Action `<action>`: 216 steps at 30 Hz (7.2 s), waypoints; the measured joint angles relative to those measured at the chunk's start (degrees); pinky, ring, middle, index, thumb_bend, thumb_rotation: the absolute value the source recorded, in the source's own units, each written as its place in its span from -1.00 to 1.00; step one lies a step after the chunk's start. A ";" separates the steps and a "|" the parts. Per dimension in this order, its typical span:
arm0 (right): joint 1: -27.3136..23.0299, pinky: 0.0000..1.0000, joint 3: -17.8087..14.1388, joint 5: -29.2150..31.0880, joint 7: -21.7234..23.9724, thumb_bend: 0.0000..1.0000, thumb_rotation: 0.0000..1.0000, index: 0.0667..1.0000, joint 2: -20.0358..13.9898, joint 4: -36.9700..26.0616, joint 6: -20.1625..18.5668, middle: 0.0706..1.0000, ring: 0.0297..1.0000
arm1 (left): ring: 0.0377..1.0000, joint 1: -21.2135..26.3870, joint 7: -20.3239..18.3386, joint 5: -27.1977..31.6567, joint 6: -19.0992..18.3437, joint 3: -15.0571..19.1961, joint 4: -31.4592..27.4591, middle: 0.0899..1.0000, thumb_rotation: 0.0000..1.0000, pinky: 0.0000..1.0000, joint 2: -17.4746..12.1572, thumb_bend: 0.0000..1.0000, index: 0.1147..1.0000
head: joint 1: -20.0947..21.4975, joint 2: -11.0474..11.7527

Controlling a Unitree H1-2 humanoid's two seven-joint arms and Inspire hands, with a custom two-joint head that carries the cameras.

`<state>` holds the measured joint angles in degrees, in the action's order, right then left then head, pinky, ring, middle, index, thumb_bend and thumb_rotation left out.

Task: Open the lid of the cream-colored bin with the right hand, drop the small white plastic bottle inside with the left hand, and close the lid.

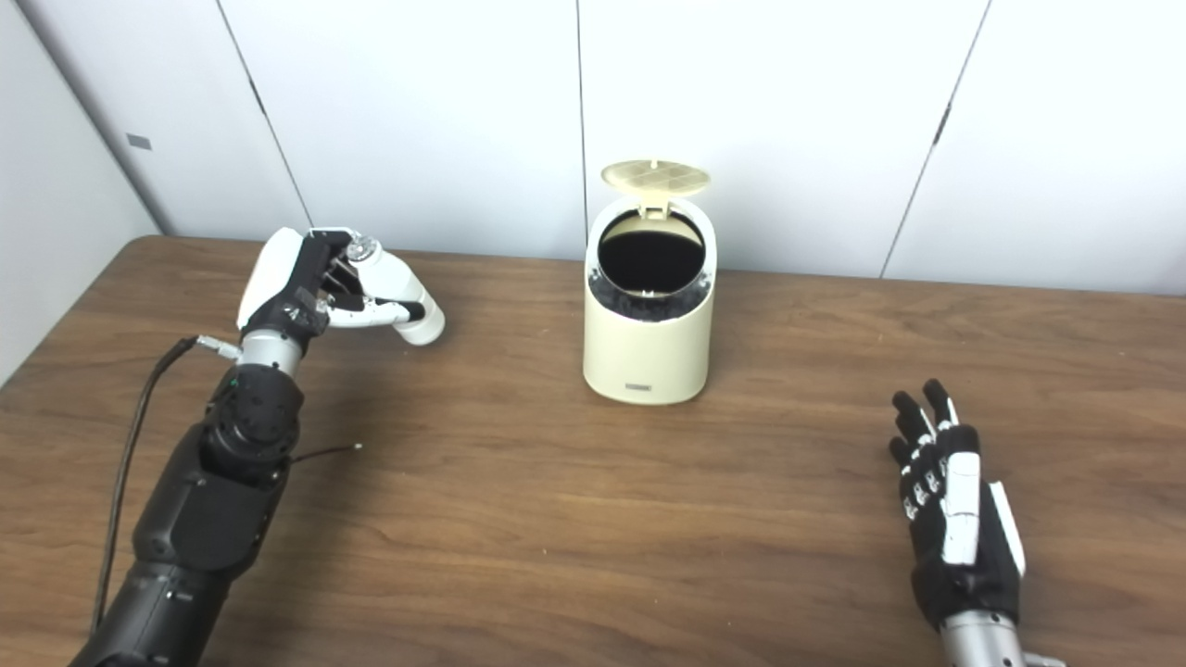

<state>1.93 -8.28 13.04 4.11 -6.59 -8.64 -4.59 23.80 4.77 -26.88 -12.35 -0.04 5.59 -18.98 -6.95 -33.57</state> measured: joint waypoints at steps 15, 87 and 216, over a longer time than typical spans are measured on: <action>-0.16 0.98 0.11 -0.27 -0.78 0.15 1.00 0.96 0.64 0.28 0.06 0.87 0.97 | -0.26 -1.51 0.02 -4.55 0.69 -2.92 -22.23 -0.07 -1.00 -0.34 4.76 0.00 -0.13 | 2.55 0.44; -2.86 0.95 1.20 -3.42 -1.69 0.26 1.00 0.96 1.83 4.71 4.28 0.83 0.95 | -0.20 7.56 11.09 -12.79 19.44 -9.77 0.58 -0.05 -1.00 -0.32 14.77 -0.05 -0.17 | 7.03 2.28; -29.52 0.71 13.23 -24.50 2.42 0.15 1.00 0.78 -8.89 -1.55 -10.77 0.85 0.84 | 1.00 -20.65 -7.04 32.31 8.74 3.40 -9.46 1.00 1.00 1.00 16.73 0.31 1.00 | 7.83 -0.53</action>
<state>-27.59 4.95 -11.46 6.53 -15.48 -10.19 -15.36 3.15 -2.27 5.43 -3.60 3.36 -3.87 -2.25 0.88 -34.10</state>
